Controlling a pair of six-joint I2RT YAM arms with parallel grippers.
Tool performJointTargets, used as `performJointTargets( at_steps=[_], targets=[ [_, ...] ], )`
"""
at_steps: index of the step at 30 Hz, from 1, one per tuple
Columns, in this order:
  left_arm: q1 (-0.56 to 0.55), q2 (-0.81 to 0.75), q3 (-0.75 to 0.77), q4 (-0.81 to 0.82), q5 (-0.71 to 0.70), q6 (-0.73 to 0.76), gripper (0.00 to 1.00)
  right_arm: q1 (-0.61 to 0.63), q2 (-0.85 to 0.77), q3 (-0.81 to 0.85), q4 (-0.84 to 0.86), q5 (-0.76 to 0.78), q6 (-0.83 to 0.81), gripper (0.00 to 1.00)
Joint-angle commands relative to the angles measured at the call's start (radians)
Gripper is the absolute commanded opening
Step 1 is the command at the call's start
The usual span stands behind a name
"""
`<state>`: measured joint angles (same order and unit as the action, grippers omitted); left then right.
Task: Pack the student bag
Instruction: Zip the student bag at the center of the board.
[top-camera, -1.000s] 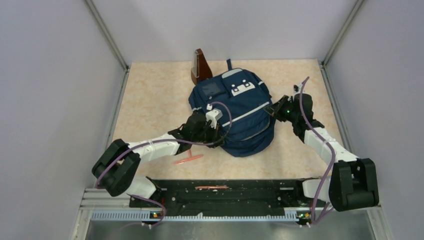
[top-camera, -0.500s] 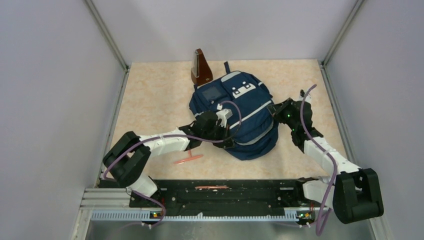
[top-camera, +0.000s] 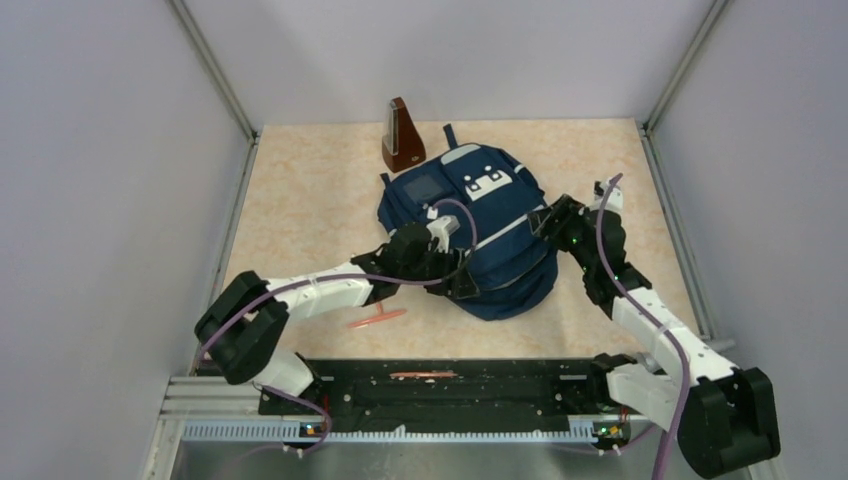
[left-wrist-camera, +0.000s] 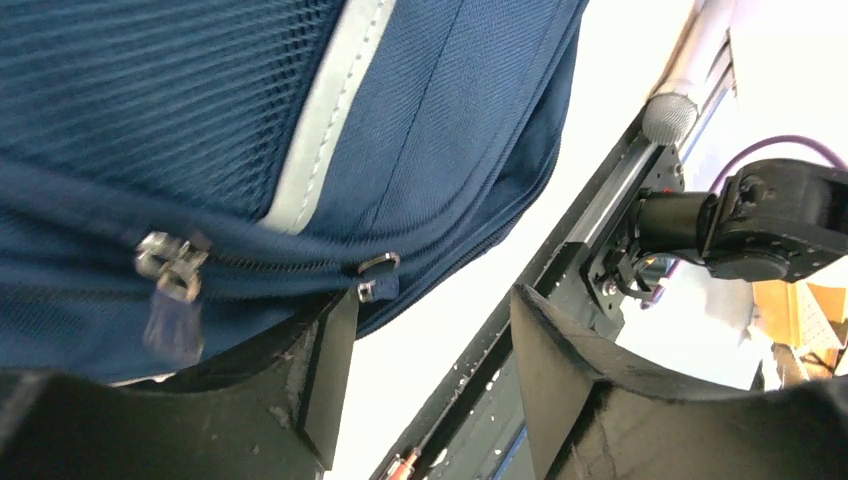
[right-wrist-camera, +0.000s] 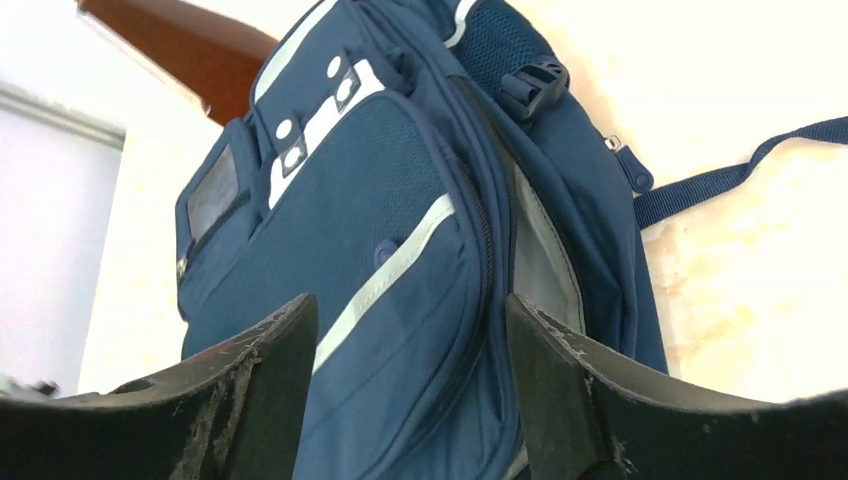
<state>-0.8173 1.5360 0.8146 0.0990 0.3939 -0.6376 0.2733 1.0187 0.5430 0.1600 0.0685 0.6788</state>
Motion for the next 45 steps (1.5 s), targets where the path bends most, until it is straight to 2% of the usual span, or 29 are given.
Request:
performJointTargets(
  at_steps=[1,3,9,14,17,23,27,33,45],
  targets=[
    [0.032,-0.148,-0.055,0.074,-0.06,-0.035,0.64,0.028,-0.096,0.0,-0.146,-0.063,-0.148,0.68],
    [0.05,-0.184,-0.079,0.045,-0.081,-0.051,0.66,0.046,-0.143,-0.017,-0.195,-0.083,-0.173,0.68],
    [0.129,-0.247,-0.13,0.045,-0.097,-0.077,0.69,0.053,-0.309,-0.029,-0.361,0.067,-0.204,0.73],
    [0.207,-0.242,-0.17,0.152,-0.083,-0.139,0.7,0.095,-0.327,-0.01,-0.392,-0.127,-0.25,0.71],
    [0.241,-0.23,-0.212,0.259,-0.087,-0.199,0.7,0.227,-0.295,0.009,-0.433,-0.09,-0.247,0.69],
    [0.271,-0.163,-0.27,0.43,-0.088,-0.276,0.71,0.642,-0.198,0.055,-0.456,0.229,-0.146,0.64],
    [0.275,-0.118,-0.274,0.468,-0.086,-0.299,0.71,0.807,-0.053,0.102,-0.446,0.391,-0.091,0.62],
    [0.276,-0.092,-0.273,0.472,-0.114,-0.287,0.6,0.846,0.135,0.158,-0.371,0.409,-0.068,0.54],
    [0.279,-0.041,-0.266,0.478,-0.13,-0.276,0.59,0.848,0.39,0.242,-0.32,0.515,-0.075,0.48]
  ],
)
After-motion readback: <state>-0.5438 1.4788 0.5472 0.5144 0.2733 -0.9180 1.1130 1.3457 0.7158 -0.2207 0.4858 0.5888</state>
